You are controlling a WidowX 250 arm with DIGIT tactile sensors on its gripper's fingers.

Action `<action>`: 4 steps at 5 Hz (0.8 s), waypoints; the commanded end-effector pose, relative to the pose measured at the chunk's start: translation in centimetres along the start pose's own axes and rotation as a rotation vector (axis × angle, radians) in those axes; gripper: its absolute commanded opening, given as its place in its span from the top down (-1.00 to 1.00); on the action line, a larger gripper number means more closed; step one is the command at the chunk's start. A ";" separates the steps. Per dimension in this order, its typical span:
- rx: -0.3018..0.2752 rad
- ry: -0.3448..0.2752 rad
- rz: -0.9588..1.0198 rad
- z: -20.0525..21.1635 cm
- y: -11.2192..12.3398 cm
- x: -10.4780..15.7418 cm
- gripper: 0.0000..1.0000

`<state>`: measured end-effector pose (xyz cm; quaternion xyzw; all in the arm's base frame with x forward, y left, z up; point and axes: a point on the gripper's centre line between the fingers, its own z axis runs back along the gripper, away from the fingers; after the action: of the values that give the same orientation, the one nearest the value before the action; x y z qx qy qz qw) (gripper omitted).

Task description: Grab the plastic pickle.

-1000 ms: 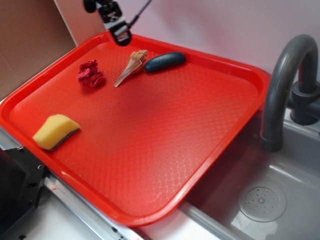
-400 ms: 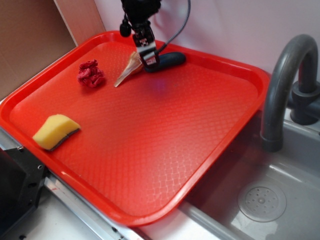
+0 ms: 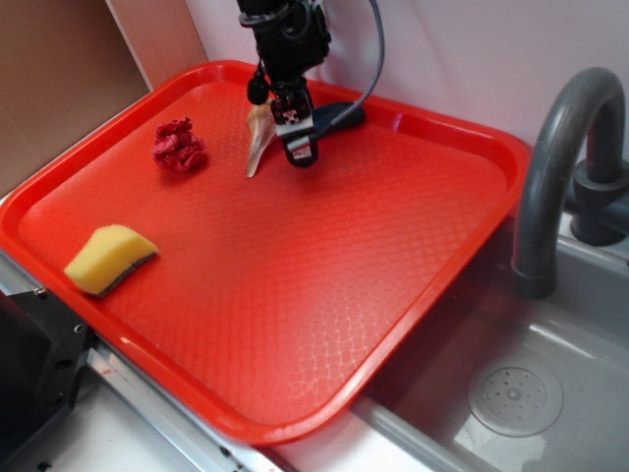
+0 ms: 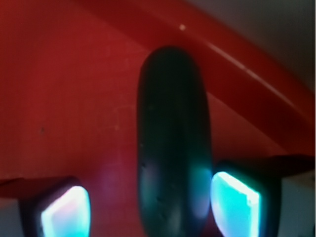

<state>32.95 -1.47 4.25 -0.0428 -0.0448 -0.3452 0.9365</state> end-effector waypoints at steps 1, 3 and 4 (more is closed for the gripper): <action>0.067 0.027 -0.008 -0.4 -0.7 1.9 1.00; 0.080 0.055 0.017 -0.9 -1.4 1.5 1.00; 0.174 0.126 0.261 3.0 -0.8 -0.3 1.00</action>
<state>31.29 -0.95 4.80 0.0420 0.0296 -0.2187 0.9744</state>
